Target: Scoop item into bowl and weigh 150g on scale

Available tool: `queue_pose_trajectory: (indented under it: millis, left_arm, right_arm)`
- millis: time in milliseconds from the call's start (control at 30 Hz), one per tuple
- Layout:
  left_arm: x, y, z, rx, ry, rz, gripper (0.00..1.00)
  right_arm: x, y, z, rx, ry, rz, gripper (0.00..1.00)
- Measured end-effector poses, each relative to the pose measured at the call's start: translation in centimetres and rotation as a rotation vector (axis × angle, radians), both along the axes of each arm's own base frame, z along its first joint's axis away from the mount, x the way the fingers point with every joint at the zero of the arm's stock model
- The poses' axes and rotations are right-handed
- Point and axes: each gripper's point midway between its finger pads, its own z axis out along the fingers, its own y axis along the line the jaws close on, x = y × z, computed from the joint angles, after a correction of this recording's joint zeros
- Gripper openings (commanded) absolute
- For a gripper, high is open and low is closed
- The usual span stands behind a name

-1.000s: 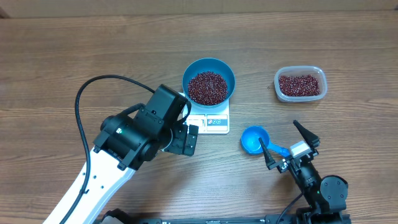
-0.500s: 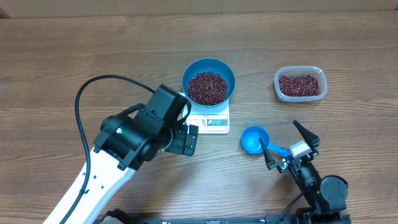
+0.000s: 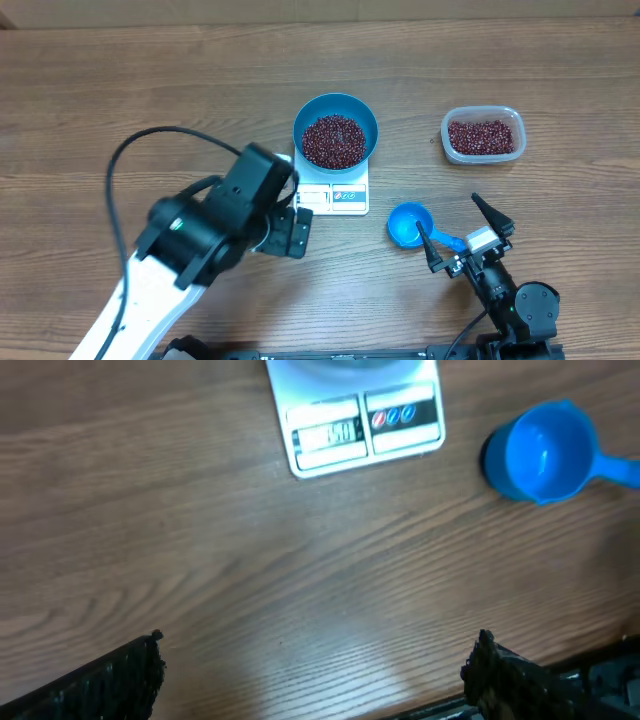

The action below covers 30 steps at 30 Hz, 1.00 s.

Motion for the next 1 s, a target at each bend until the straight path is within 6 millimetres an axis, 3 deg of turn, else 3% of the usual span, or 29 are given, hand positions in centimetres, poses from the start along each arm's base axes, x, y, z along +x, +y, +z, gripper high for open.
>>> queue_pose_trajectory:
  millis: [133,167,233,400,600,800,1000]
  left_arm:
    - [-0.4,1.4,3.8,-0.076,-0.182,0.026,1.0]
    - [-1.0,2.5,5.3,-0.113,-0.258,0.049,1.0]
    - [-1.8,4.3,6.4,-0.154,-0.347,0.096,0.99]
    - [-4.0,7.8,3.2,-0.186,-0.437,0.196,1.0]
    - [-4.7,8.4,-1.5,-0.273,-0.568,0.212,1.0]
    - [-2.9,7.4,-5.7,-0.34,-0.671,0.21,0.99]
    - [-0.3,6.1,-7.3,-0.415,-0.789,0.207,1.0]
  right_arm:
    - [0.0,0.0,0.0,0.0,0.0,0.0,1.0]
    - [0.0,0.0,0.0,0.0,-0.001,-0.001,1.0]
    - [0.0,0.0,0.0,0.0,0.0,0.0,1.0]
    - [0.0,0.0,0.0,0.0,0.001,-0.001,1.0]
    - [0.0,0.0,0.0,0.0,0.001,-0.001,1.0]
    - [0.0,0.0,0.0,0.0,0.0,0.0,1.0]
    - [0.0,0.0,0.0,0.0,0.001,0.0,1.0]
